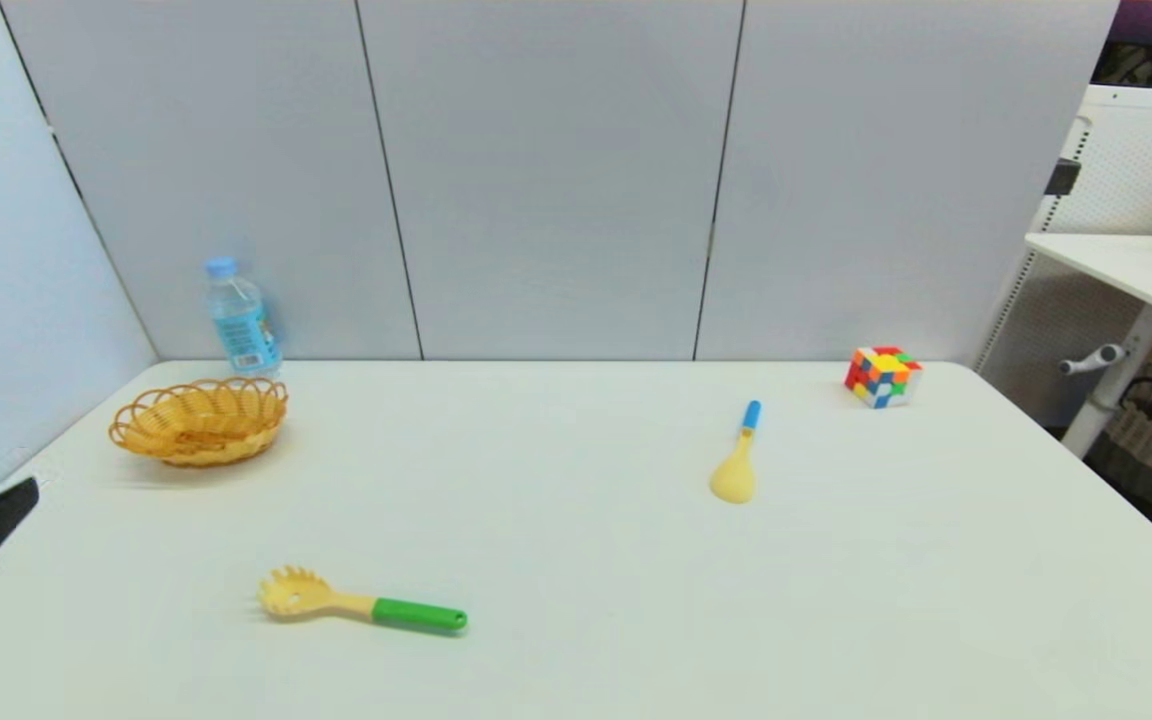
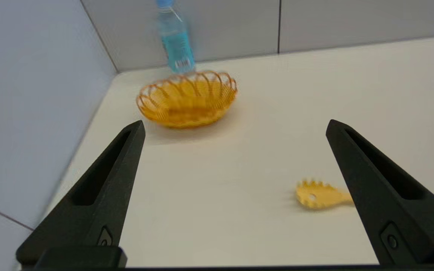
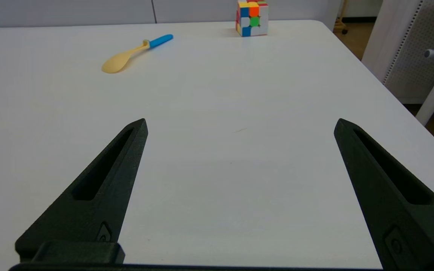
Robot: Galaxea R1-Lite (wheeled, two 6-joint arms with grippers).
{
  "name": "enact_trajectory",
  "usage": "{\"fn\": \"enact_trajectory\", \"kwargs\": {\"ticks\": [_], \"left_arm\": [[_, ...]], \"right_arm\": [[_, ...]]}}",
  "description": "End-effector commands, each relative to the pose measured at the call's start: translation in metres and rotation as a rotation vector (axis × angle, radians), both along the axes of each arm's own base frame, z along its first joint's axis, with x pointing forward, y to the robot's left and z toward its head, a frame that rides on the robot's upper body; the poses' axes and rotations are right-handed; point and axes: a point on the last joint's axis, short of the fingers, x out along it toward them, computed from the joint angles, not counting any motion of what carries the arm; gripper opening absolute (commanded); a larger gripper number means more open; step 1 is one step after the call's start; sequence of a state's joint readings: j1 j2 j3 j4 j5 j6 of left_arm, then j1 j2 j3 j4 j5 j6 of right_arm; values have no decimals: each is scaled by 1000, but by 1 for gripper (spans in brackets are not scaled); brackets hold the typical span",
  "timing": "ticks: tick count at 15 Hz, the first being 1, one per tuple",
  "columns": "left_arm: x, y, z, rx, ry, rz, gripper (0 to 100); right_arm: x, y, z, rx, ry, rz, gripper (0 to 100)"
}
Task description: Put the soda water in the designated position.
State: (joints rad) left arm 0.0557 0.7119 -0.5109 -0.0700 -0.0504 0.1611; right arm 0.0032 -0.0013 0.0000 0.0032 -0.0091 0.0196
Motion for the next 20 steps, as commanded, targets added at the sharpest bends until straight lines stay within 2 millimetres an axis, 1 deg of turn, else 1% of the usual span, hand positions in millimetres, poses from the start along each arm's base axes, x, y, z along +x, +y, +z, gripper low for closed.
{"fn": "enact_trajectory", "kwargs": {"ticks": [1,5,6,7,9,11,20], "left_arm": [[-35,-2,-52,-3,-2,17,100],[-67,-1,-121,-16,-44,22,100],[-72,-1,-132,-17,-71,32,100],[-76,-1,-138,-22,-90,29,100],[-78,-2,-139,-25,-73,13,100],[-85,-3,-145,-39,-120,-22,100],[-84,-3,-144,-2,-143,-29,100]], "right_arm": [[0,0,0,0,3,0,100],[0,0,0,0,3,0,100],[0,0,0,0,3,1,100],[0,0,0,0,3,0,100],[0,0,0,0,3,0,100],[0,0,0,0,3,0,100],[0,0,0,0,3,0,100]]}}
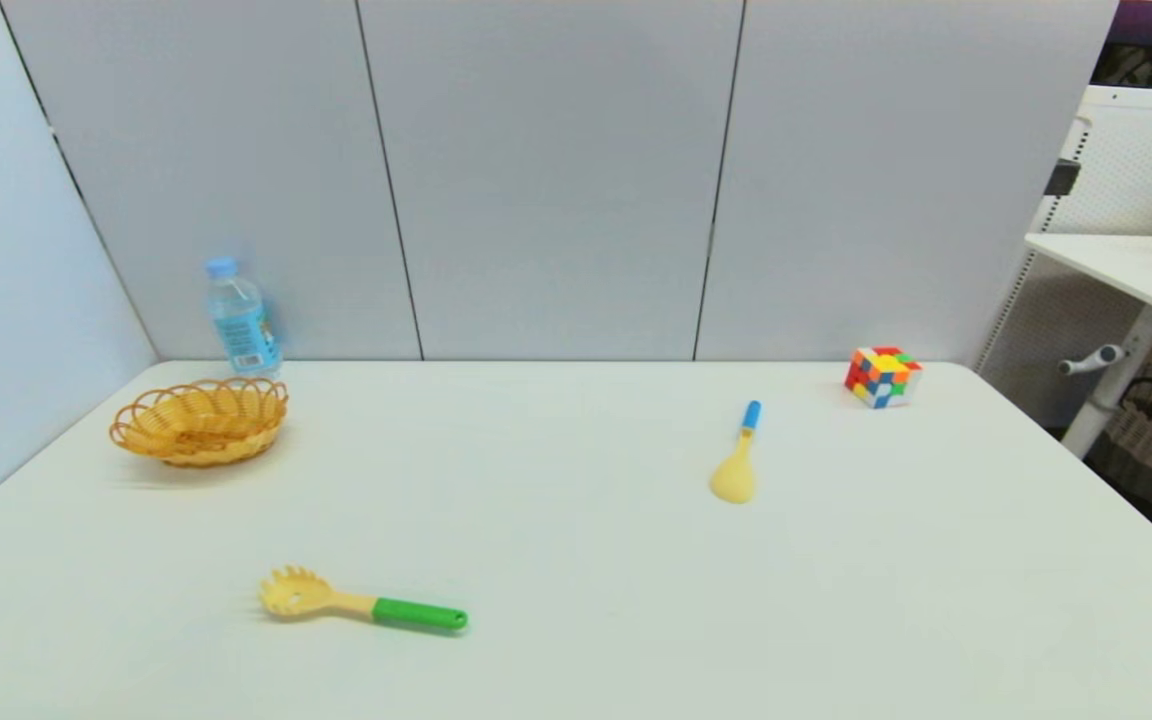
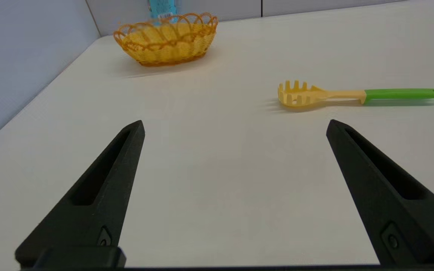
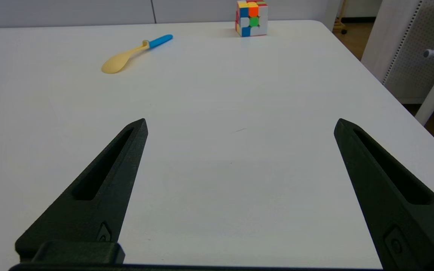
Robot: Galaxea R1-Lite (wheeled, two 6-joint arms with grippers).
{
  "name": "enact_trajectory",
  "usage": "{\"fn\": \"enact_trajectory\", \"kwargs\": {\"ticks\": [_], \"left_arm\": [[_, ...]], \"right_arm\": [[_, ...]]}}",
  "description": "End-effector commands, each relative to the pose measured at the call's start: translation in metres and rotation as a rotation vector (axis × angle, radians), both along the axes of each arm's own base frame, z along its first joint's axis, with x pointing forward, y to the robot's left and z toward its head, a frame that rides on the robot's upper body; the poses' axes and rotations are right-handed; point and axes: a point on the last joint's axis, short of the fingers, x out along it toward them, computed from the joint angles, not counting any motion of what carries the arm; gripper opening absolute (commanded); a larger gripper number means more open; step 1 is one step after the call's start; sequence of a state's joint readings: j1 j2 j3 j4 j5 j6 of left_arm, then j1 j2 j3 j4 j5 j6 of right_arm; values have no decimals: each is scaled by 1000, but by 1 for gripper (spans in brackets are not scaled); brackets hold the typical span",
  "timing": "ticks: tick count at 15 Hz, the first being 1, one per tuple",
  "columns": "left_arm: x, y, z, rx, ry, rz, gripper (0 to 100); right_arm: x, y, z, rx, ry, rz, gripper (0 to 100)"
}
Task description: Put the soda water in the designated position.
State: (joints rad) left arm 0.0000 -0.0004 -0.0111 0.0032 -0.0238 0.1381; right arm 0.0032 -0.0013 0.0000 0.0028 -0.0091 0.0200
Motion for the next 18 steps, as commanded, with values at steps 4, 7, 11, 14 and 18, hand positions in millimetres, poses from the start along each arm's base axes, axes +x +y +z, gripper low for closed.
{"fn": "enact_trajectory", "kwargs": {"ticks": [4,7,11,14,18], "left_arm": [[0,0,-1,9,-4,-1,100],[0,0,-1,6,-4,-1,100],[0,0,-1,0,-6,-1,100],[1,0,-1,-5,-5,1,100],[1,0,-3,-143,9,17,100]], "right_arm": [[0,0,0,0,3,0,100],[0,0,0,0,3,0,100],[0,0,0,0,3,0,100],[0,0,0,0,3,0,100],[0,0,0,0,3,0,100]]}}
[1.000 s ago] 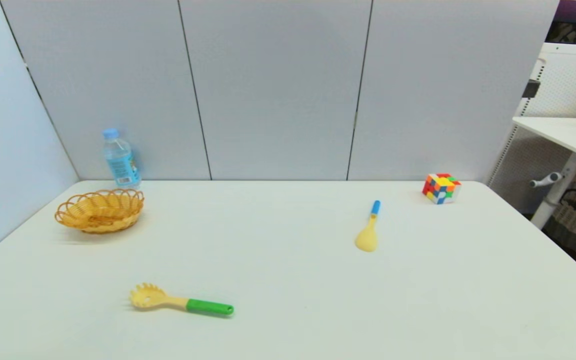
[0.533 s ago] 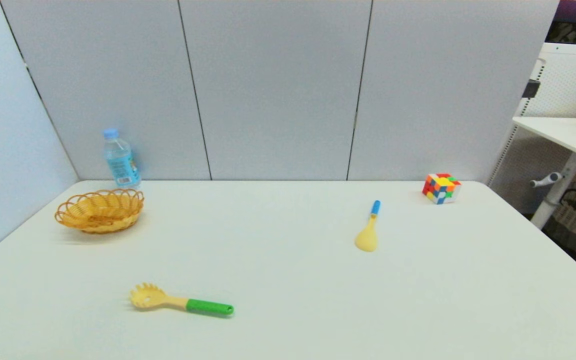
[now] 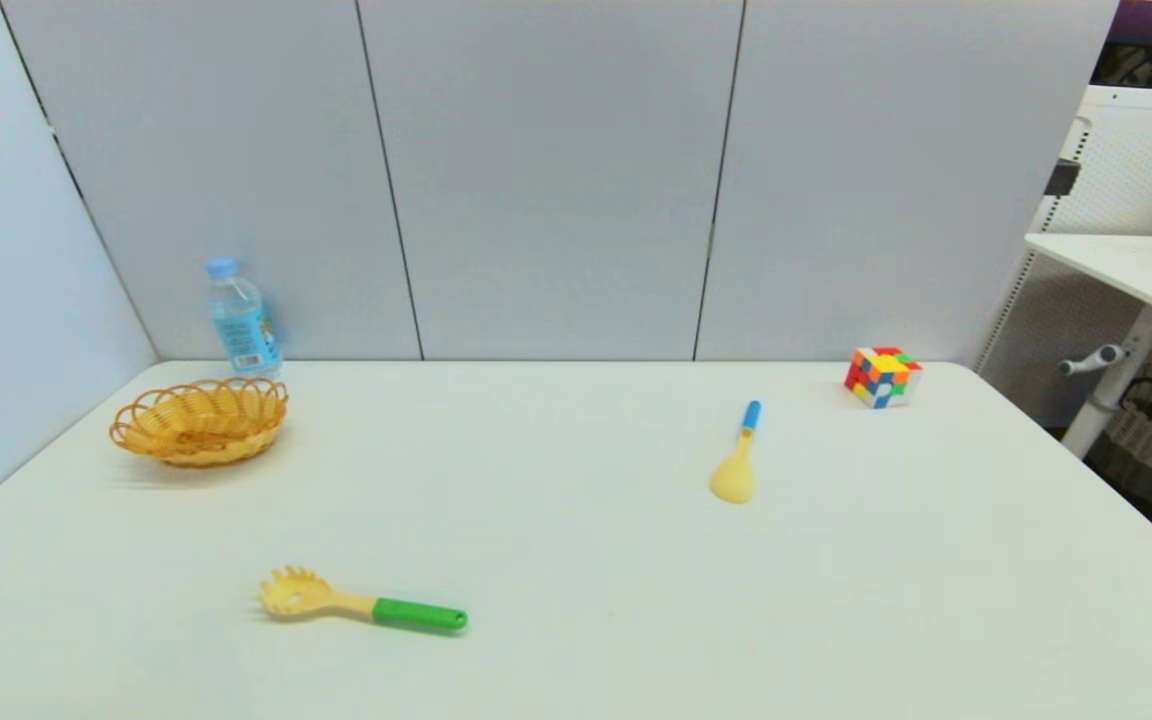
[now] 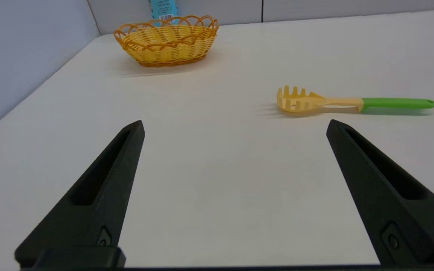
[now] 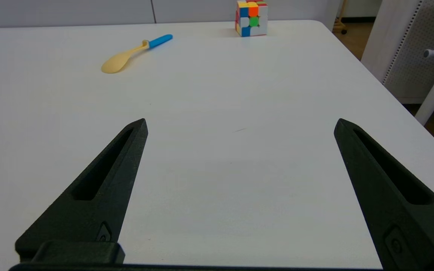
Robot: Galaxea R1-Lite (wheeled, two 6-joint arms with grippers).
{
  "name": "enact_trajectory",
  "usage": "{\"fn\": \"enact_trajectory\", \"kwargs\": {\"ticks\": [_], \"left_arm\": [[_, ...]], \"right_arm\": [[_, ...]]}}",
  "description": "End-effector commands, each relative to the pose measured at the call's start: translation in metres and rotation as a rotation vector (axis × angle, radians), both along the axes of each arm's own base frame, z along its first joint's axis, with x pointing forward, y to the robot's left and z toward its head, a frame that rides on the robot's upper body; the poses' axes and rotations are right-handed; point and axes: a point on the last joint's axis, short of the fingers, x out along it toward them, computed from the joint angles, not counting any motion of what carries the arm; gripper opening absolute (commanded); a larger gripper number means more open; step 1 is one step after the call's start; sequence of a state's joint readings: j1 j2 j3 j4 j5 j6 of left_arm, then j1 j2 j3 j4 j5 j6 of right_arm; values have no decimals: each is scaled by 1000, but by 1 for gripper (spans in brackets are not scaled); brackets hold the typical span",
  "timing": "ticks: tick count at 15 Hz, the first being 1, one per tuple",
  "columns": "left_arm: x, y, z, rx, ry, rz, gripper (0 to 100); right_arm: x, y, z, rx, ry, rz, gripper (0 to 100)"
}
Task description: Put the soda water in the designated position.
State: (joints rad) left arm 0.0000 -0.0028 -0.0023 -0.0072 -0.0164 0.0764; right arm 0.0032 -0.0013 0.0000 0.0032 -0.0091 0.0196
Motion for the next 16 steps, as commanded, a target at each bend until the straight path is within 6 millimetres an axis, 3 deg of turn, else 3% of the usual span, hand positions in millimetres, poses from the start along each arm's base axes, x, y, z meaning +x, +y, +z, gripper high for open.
{"fn": "enact_trajectory", "kwargs": {"ticks": [1,4,16], "left_arm": [[0,1,-1,-112,9,32,100],[0,2,-1,-191,2,70,100],[0,2,-1,-191,2,70,100]], "right_arm": [[0,0,0,0,3,0,100],[0,0,0,0,3,0,100],[0,0,0,0,3,0,100]]}}
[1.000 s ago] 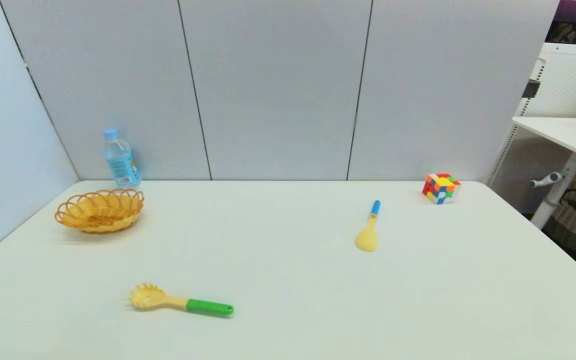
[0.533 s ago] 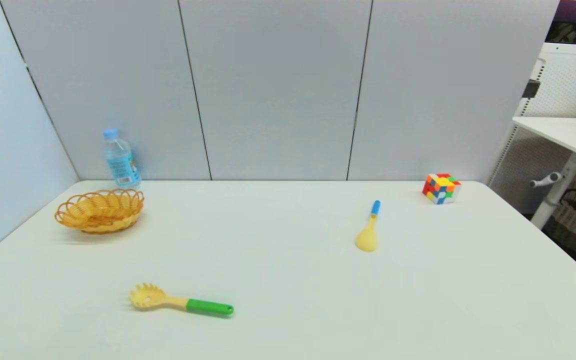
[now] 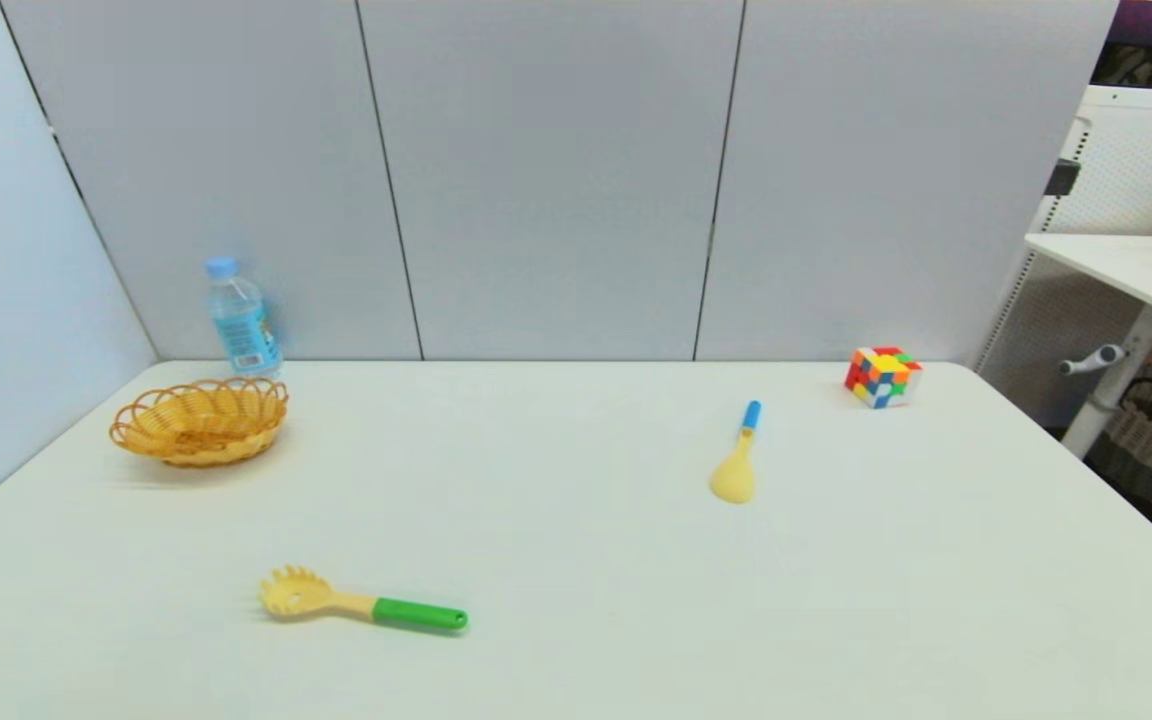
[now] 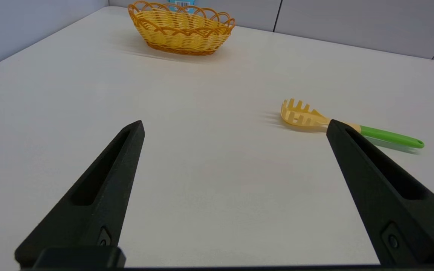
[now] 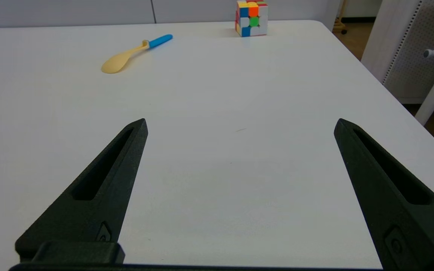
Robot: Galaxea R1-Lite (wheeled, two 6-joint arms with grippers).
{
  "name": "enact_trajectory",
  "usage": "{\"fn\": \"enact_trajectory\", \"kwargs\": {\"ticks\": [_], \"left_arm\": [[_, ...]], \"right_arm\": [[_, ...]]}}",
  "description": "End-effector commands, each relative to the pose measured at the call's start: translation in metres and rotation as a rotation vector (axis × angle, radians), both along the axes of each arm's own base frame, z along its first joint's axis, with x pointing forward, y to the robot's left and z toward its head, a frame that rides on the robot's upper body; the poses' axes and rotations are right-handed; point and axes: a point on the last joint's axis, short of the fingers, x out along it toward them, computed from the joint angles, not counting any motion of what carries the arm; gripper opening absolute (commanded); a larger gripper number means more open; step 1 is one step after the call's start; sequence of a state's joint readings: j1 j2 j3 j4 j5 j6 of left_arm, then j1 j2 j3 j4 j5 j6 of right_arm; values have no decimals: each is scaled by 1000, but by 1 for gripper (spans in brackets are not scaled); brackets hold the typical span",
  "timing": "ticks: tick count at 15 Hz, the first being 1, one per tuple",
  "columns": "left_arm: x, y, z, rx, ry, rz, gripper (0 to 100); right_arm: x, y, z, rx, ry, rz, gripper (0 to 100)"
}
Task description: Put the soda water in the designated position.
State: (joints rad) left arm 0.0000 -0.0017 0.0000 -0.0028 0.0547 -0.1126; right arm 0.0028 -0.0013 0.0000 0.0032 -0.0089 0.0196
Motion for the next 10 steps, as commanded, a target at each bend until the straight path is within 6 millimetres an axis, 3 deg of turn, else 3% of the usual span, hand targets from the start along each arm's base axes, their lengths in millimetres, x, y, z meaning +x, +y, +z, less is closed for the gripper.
{"fn": "enact_trajectory", "kwargs": {"ticks": [1,10], "left_arm": [[0,0,0,-1,-2,1,100],[0,0,0,-1,-2,1,100]], "right_arm": [[0,0,0,0,3,0,100],[0,0,0,0,3,2,100]]}}
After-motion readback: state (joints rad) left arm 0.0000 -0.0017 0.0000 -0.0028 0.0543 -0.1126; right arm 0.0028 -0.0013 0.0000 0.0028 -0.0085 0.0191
